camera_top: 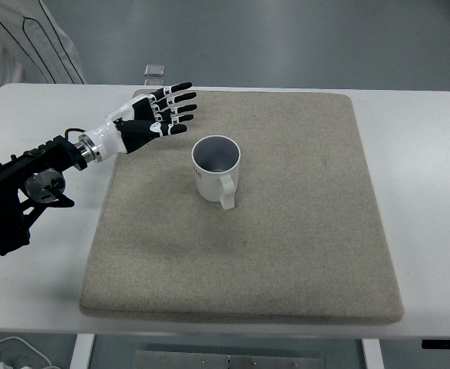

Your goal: Flip white cup upright

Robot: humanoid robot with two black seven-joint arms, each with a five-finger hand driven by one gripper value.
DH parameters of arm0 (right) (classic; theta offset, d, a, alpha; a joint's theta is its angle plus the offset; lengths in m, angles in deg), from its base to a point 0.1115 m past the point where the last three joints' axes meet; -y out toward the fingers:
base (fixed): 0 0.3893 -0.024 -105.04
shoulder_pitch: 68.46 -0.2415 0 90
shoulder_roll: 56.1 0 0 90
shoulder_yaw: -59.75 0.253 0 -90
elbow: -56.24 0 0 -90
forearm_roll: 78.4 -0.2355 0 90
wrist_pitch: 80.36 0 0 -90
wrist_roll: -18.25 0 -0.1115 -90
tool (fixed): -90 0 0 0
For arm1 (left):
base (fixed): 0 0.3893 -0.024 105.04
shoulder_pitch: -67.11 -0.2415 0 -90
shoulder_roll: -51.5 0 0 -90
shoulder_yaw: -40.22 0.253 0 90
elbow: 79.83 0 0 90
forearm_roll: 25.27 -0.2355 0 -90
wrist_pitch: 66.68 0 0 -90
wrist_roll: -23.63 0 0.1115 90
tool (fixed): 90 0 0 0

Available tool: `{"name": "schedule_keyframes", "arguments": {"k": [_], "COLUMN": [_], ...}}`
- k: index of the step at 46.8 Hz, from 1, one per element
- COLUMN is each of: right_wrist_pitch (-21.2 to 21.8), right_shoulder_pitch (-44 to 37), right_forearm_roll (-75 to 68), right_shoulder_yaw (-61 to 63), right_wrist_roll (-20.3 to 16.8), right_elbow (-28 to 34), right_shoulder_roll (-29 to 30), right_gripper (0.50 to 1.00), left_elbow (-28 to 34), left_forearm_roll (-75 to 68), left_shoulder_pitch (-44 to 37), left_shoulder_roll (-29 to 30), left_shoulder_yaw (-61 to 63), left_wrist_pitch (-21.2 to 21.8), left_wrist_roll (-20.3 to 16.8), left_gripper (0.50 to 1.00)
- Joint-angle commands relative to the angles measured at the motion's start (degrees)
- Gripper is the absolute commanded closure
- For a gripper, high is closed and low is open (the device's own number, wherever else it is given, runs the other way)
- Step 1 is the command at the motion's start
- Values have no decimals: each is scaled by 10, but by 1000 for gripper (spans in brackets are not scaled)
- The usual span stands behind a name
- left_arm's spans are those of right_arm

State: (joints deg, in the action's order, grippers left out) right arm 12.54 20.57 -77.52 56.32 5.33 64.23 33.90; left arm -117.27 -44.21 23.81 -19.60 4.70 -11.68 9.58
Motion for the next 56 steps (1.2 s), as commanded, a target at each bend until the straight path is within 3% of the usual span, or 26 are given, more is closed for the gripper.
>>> {"name": "schedule_keyframes", "arguments": {"k": [1, 22, 37, 56], "right_wrist_pitch": [0, 0, 0, 0], "right_shoulder_pitch": [0, 0, 0, 0], "right_forearm_roll": [0, 0, 0, 0], "right_shoulder_yaw": [0, 0, 0, 0], "right_wrist_roll": [0, 0, 0, 0], "right_elbow": [0, 0, 0, 0], "right_shoulder_roll": [0, 0, 0, 0], "right_gripper": [570, 570, 570, 570], "left_elbow": [4, 60, 118, 118], "left_forearm_roll": [21, 120, 240, 313], "left_shoulder_pitch": [8, 32, 52, 51], "left_shoulder_roll": [9, 37, 35, 29], "left_shoulder_yaw": [-2, -15, -16, -31], "left_wrist_pitch": [0, 6, 4, 9], "left_wrist_roll": [18, 49, 158, 192], "left_gripper": [508, 506, 506, 506]}}
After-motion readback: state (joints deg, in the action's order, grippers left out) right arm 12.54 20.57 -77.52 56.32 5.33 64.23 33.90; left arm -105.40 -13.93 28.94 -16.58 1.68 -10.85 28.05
